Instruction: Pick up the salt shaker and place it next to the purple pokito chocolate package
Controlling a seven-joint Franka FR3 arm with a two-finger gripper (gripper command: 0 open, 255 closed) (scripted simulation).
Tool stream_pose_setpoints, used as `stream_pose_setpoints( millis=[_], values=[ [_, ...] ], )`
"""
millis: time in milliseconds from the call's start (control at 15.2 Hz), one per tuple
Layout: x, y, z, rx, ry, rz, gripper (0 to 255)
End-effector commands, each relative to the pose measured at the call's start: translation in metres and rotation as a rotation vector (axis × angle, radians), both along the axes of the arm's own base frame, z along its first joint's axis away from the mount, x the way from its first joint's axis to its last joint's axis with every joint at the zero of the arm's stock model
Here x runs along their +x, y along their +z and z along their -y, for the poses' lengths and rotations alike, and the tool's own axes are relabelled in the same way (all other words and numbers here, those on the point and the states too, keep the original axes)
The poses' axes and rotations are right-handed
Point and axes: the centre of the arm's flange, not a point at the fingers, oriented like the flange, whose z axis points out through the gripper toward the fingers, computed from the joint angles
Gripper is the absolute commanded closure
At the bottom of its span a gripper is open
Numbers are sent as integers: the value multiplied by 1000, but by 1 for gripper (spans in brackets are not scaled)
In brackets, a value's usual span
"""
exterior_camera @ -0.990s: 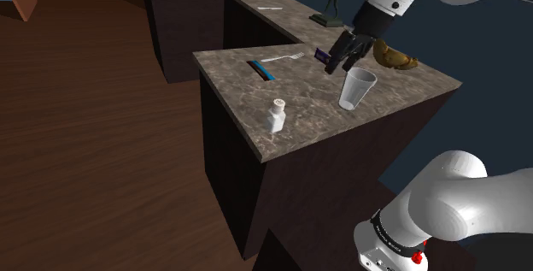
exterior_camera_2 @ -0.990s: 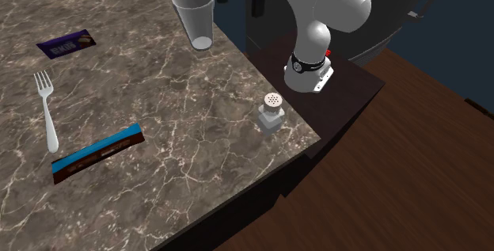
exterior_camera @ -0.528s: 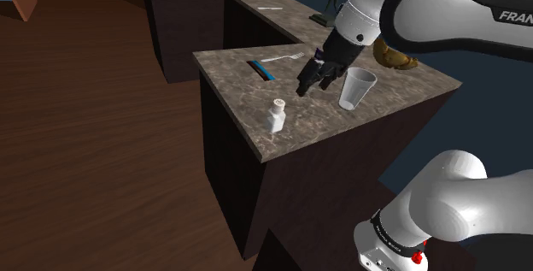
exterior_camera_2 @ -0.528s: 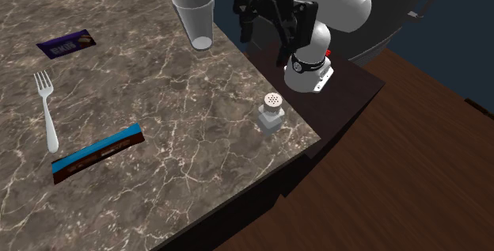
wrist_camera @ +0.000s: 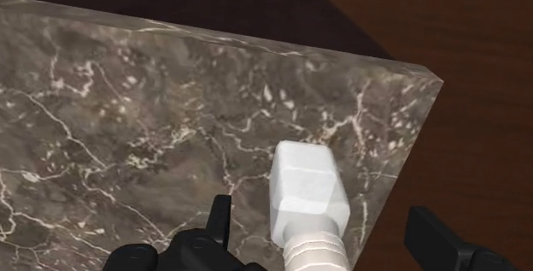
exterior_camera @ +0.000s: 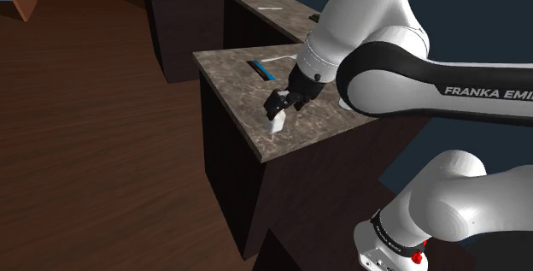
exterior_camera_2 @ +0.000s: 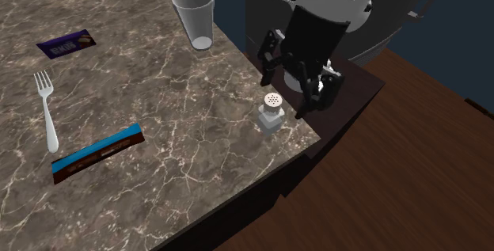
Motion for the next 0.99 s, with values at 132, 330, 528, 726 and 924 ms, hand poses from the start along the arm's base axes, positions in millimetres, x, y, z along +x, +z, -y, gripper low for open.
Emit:
stream_pose_setpoints(
  millis=[132,330,528,726,924],
  values=[
    [6,-21,-1,-2,-2,4,0],
    [10,-34,-1,-2,-2,4,0],
    [10,-34,-1,-2,-2,4,0],
    [10,-34,-1,-2,-2,4,0],
    [10,-34,-1,-2,-2,4,255]
  ],
)
